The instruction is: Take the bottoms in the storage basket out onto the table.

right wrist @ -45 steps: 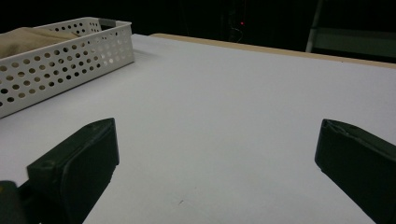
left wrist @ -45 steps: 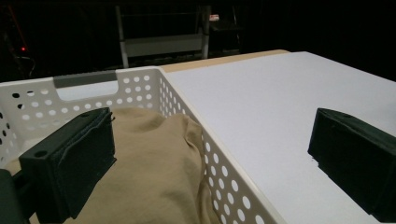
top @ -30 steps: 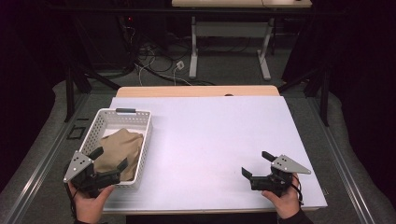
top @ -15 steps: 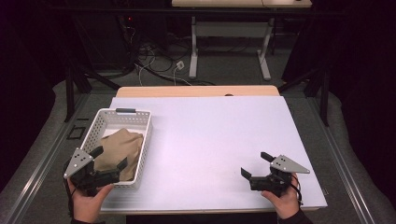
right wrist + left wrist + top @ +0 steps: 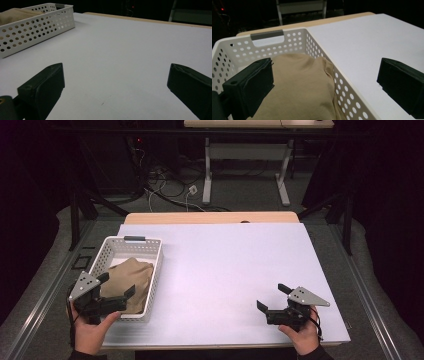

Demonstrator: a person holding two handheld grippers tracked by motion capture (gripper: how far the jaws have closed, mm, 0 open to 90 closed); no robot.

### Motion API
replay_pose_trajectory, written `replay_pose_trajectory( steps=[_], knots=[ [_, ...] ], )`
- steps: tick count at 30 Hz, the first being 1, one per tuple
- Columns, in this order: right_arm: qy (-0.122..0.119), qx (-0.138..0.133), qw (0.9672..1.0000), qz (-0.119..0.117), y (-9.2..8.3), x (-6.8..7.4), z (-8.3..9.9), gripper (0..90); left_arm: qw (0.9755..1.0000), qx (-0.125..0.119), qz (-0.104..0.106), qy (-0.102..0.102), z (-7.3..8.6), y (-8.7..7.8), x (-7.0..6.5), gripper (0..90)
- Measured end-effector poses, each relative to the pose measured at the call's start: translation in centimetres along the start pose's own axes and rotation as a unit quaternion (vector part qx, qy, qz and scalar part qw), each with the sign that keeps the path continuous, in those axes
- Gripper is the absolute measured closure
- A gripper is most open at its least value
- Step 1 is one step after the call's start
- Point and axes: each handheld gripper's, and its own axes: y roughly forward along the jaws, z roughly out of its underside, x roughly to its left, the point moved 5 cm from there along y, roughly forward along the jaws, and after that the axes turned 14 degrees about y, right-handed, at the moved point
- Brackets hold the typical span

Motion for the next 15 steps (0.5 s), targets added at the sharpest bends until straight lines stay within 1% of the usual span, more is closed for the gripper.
replay_pose_trajectory(
  steps=[3,4,5,7,14,15],
  knots=[
    [0.0,-0.001,1.0,0.0,0.05,0.0,0.0,1.3,0.9998,0.017,0.005,0.009,-0.29,0.24,0.03,0.5],
    [0.0,0.0,1.0,0.0,0.06,-0.02,0.01,1.4,0.9998,0.017,0.005,0.009,-0.29,0.24,0.03,0.5],
    [0.0,0.0,1.0,0.001,0.06,-0.01,0.02,1.5,0.9996,0.022,0.01,0.012,-0.5,0.35,0.01,0.5],
    [-0.001,0.0,1.0,0.001,0.06,-0.01,0.03,1.7,0.9994,0.027,0.014,0.017,-0.71,0.45,0.03,0.6],
    [-0.003,0.003,1.0,0.0,0.11,0.0,0.1,2.5,0.9986,0.04,0.033,0.006,-1.03,0.97,0.29,0.6],
    [-0.003,0.003,1.0,0.0,0.11,0.0,0.1,2.5,0.9986,0.04,0.033,0.006,-1.03,0.97,0.29,0.6]
  ],
)
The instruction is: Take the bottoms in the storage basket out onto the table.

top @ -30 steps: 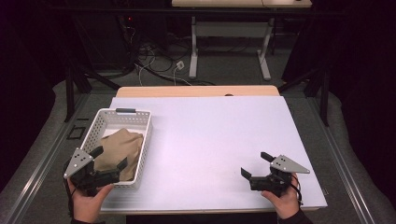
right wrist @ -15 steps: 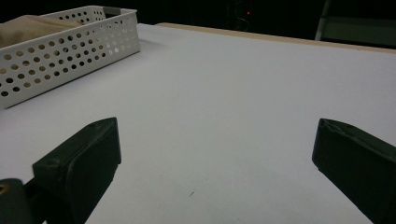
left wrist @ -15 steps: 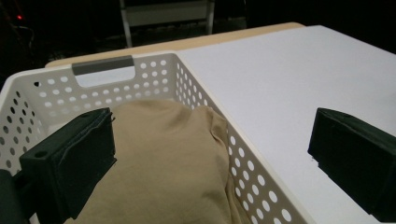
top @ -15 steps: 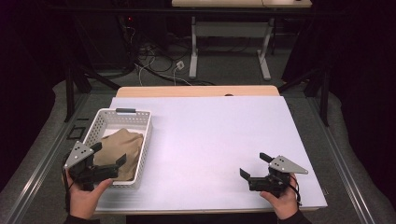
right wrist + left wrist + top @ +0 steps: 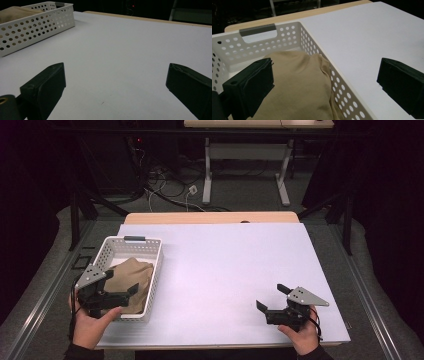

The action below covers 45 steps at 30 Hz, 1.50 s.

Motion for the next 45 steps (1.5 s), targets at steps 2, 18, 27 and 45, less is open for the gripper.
replay_pose_trajectory(
  steps=[2,18,27,45],
  knots=[
    [0.002,0.002,1.0,0.001,0.0,0.0,0.1,2.8,1.0,0.005,-0.002,0.001,-0.1,0.1,0.2,0.6],
    [0.0,0.005,1.0,-0.002,0.1,0.0,0.1,4.0,0.9973,0.073,0.009,-0.007,-0.4,0.7,2.0,0.4],
    [-0.002,0.01,0.9999,-0.005,0.3,0.1,0.3,4.7,0.9935,0.112,-0.001,-0.018,0.7,1.4,2.6,0.5],
    [-0.006,0.02,0.9997,-0.007,0.5,0.2,0.5,6.1,0.9865,0.158,-0.015,-0.04,3.9,2.5,3.7,0.5]
  ],
)
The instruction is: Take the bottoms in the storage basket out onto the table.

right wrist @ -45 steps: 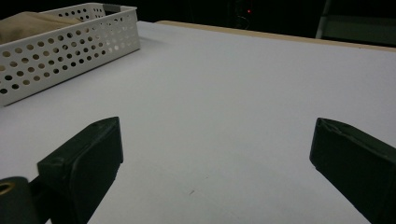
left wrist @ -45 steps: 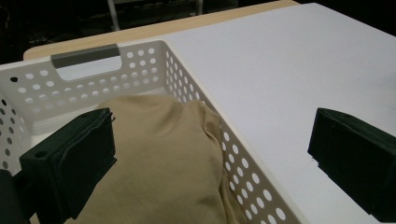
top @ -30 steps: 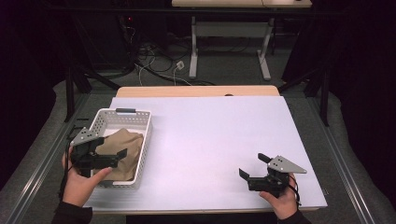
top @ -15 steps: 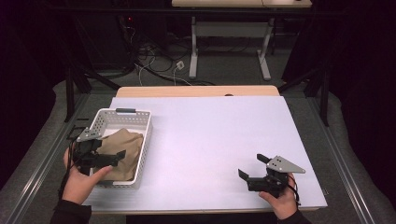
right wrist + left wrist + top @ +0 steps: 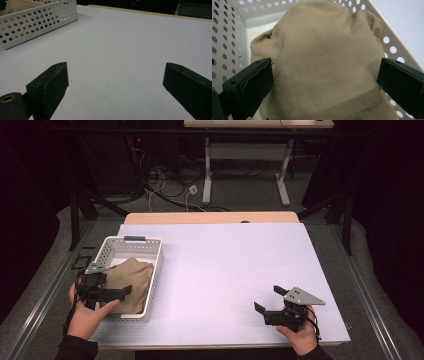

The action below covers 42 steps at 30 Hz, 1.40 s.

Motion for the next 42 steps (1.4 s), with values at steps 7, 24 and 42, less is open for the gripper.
replay_pose_trajectory(
  steps=[7,24,42],
  knots=[
    [0.0,0.005,1.0,0.0,0.0,0.1,0.1,6.3,0.9999,0.012,0.001,-0.008,0.6,0.5,0.4,0.3],
    [-0.001,0.011,0.9999,-0.003,0.2,0.2,0.2,6.4,0.9986,0.04,0.02,-0.028,0.9,1.4,0.7,0.0],
    [-0.007,0.016,0.9998,-0.005,0.3,0.4,0.4,6.4,0.9959,0.074,0.039,-0.033,1.0,2.1,0.7,0.0]
  ],
)
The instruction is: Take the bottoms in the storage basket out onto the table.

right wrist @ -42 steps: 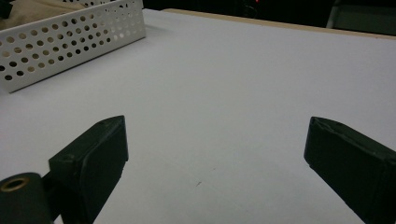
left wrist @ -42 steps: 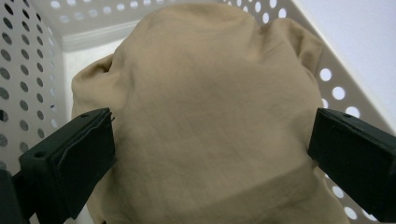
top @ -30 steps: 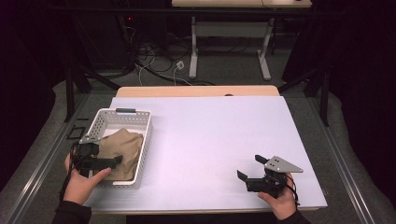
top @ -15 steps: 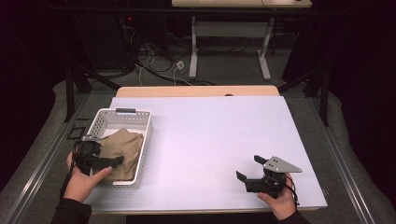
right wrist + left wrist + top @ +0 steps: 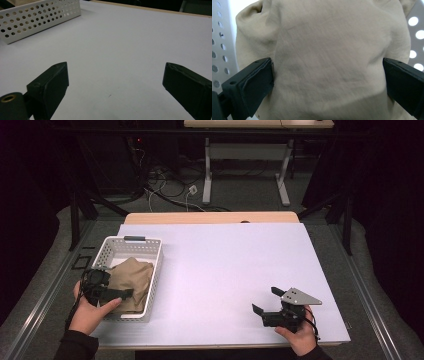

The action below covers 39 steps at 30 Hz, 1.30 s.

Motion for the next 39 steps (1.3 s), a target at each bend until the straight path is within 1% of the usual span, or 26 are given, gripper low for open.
replay_pose_trajectory(
  steps=[2,9,11,12,18,22,23,26,32,39],
  knots=[
    [-0.001,0.001,1.0,0.0,0.01,0.0,0.01,6.4,1.0,0.001,0.002,0.001,0.0,0.05,0.07,0.0],
    [-0.001,0.004,1.0,-0.001,0.02,0.07,0.07,6.6,0.9998,0.012,0.009,-0.01,0.06,0.26,0.24,0.0],
    [-0.002,0.005,1.0,-0.001,0.02,0.1,0.09,6.6,0.9998,0.014,0.01,-0.011,0.08,0.33,0.26,0.0],
    [-0.003,0.006,1.0,-0.001,0.02,0.11,0.1,6.7,0.9998,0.016,0.011,-0.008,0.1,0.35,0.31,0.0],
    [-0.004,0.007,1.0,-0.002,0.09,0.16,0.14,6.8,0.9996,0.02,0.013,-0.014,0.15,0.54,0.31,0.0],
    [-0.002,0.008,1.0,-0.003,0.12,0.2,0.18,7.3,0.9995,0.024,0.015,-0.013,0.21,0.64,0.33,0.0],
    [-0.003,0.008,1.0,-0.003,0.13,0.21,0.19,7.4,0.9994,0.025,0.015,-0.017,0.22,0.67,0.28,0.1],
    [-0.005,0.009,0.9999,-0.003,0.18,0.21,0.2,8.2,0.9993,0.031,0.017,-0.013,0.28,0.73,0.35,0.3],
    [-0.006,0.008,0.9999,-0.004,0.23,0.25,0.22,8.5,0.9989,0.038,0.018,-0.02,0.35,0.89,0.28,0.5],
    [-0.005,0.007,1.0,-0.004,0.24,0.25,0.21,8.5,0.9989,0.038,0.018,-0.02,0.43,0.82,0.32,6.7]
  ],
)
